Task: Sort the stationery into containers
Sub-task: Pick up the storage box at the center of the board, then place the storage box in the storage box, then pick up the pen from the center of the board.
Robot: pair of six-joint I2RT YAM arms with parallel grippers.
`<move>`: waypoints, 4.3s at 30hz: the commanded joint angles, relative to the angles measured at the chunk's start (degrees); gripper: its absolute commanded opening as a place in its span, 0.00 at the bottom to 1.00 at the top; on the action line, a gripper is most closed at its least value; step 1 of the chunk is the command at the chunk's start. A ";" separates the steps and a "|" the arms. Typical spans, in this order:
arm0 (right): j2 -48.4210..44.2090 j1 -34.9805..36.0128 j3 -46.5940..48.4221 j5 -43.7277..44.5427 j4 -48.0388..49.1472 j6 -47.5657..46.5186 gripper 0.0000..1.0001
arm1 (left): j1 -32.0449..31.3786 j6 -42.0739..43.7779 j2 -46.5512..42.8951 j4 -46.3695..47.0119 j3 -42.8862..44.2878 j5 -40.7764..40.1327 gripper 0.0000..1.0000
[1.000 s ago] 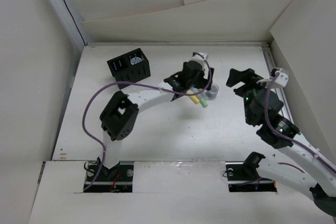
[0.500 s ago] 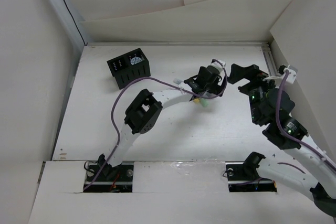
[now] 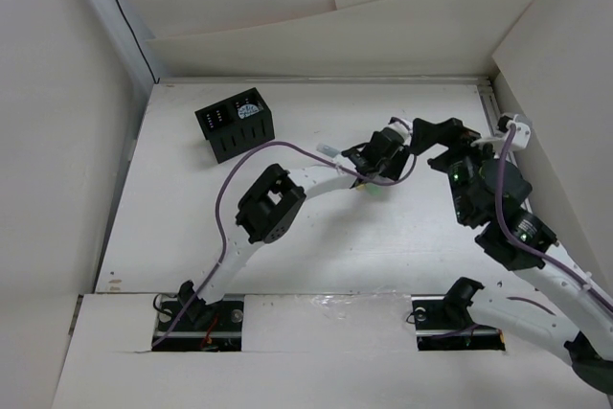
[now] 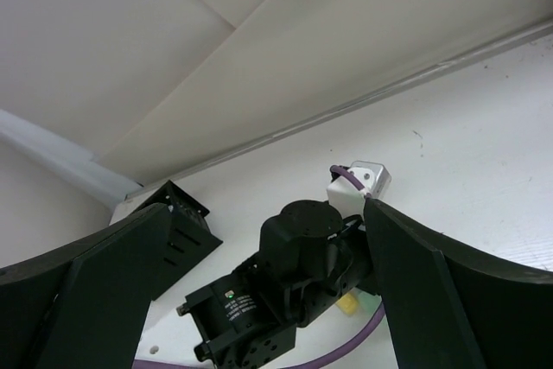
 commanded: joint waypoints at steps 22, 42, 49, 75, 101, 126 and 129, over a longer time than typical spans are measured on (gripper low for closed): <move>4.98 -0.06 -2.99 -11.80 3.56 -0.83 1.00 | 32.19 -16.19 -35.97 2.67 -16.56 -9.85 0.39; 13.42 -0.06 -6.51 -12.69 7.25 -0.29 1.00 | 36.69 -14.97 -27.90 -7.44 -13.75 -14.16 0.39; 13.95 -0.06 -7.04 -12.16 7.77 -0.29 1.00 | 36.69 -14.97 -27.36 -6.91 -16.21 -15.83 0.39; 28.09 -7.60 -8.18 -15.48 4.96 3.66 0.21 | 21.34 -17.87 -50.29 5.73 -36.67 -12.14 0.57; 46.03 -16.05 -9.67 -31.58 4.35 2.96 0.62 | 17.26 -24.55 -56.72 22.97 -64.82 9.13 0.52; 51.83 -13.86 -7.39 -30.53 6.02 1.82 0.38 | 17.26 -25.16 -56.02 20.51 -63.15 7.99 0.52; 51.83 -13.86 -7.39 -30.53 6.02 1.82 0.30 | 17.26 -25.69 -56.02 19.98 -62.36 7.99 0.52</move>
